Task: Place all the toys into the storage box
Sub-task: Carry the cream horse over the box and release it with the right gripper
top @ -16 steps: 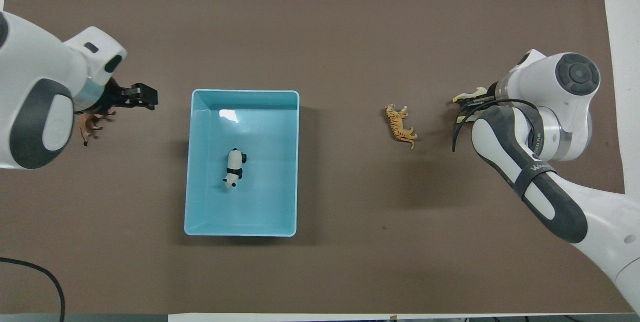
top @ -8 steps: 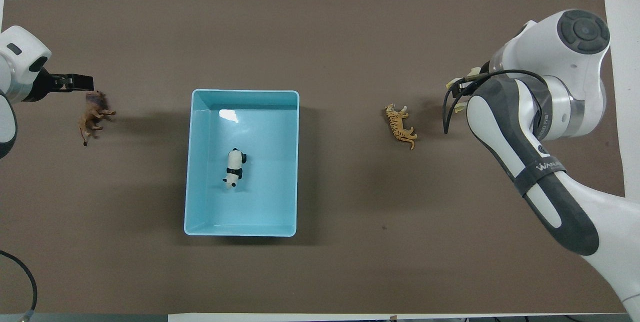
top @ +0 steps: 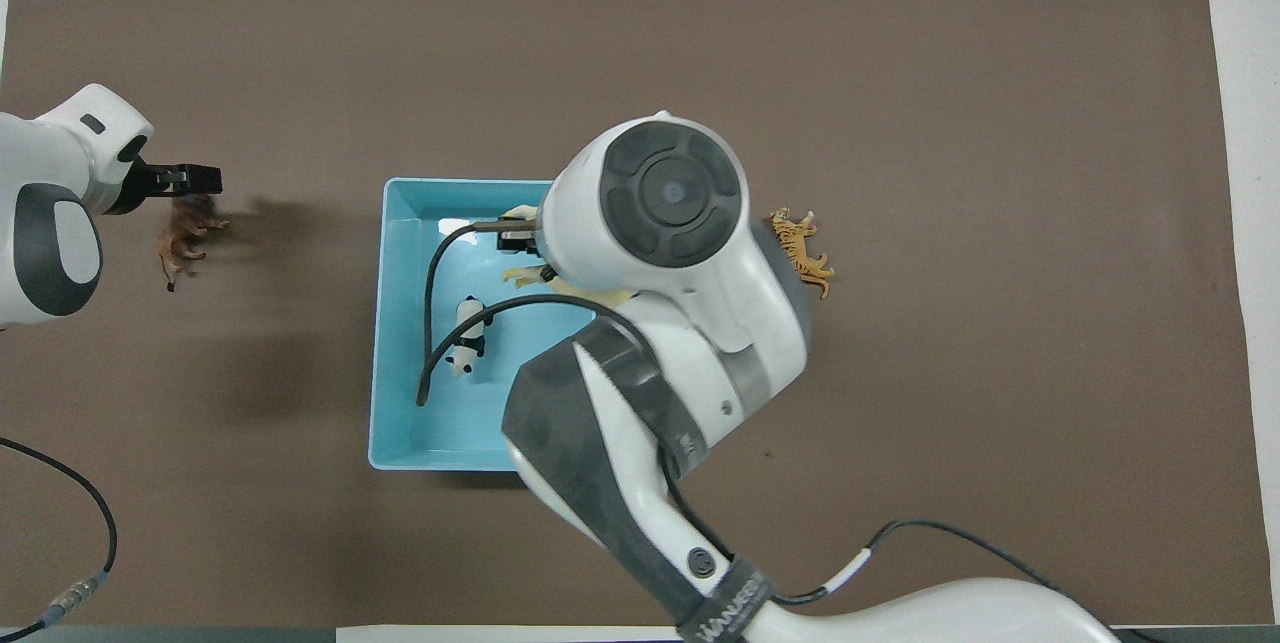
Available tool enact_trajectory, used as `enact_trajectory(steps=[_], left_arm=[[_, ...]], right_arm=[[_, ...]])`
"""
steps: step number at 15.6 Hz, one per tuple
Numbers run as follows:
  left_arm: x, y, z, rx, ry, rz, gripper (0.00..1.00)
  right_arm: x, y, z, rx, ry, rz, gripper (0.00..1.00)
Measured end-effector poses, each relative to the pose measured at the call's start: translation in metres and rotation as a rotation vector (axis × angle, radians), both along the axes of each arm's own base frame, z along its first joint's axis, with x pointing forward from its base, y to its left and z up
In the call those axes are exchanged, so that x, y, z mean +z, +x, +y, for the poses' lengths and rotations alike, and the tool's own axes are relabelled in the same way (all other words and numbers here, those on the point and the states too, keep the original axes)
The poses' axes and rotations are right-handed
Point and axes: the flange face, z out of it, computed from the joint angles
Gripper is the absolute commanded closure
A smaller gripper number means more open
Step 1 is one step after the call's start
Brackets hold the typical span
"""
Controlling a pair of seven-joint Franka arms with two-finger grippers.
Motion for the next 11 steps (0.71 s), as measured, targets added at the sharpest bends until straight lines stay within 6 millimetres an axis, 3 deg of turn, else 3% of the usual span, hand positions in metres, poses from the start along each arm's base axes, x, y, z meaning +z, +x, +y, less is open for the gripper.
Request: enact_trajectory(steps=[1, 2, 4, 5, 8, 11], left_arm=[[-0.003, -0.002, 0.002, 0.004, -0.001, 0.004, 0.0], [-0.005, -0.003, 0.004, 0.007, -0.001, 0.003, 0.0], [-0.009, -0.004, 0.006, 0.01, -0.002, 0.005, 0.02], [-0.011, -0.004, 0.006, 0.011, -0.002, 0.005, 0.03], [-0.018, -0.002, 0.006, 0.01, -0.002, -0.008, 0.06], [-0.022, -0.001, 0.006, 0.009, -0.002, -0.017, 0.07]], right_arm=[[-0.022, -0.009, 0.021, -0.013, 0.007, 0.004, 0.93], [-0.044, -0.016, 0.037, -0.038, 0.01, 0.015, 0.01], [-0.073, -0.026, 0.056, -0.143, 0.009, 0.063, 0.0], [-0.077, -0.031, 0.06, -0.199, 0.004, 0.091, 0.0], [-0.061, -0.04, 0.062, -0.281, -0.053, 0.177, 0.0], [-0.03, -0.034, 0.051, -0.303, -0.071, 0.194, 0.0]])
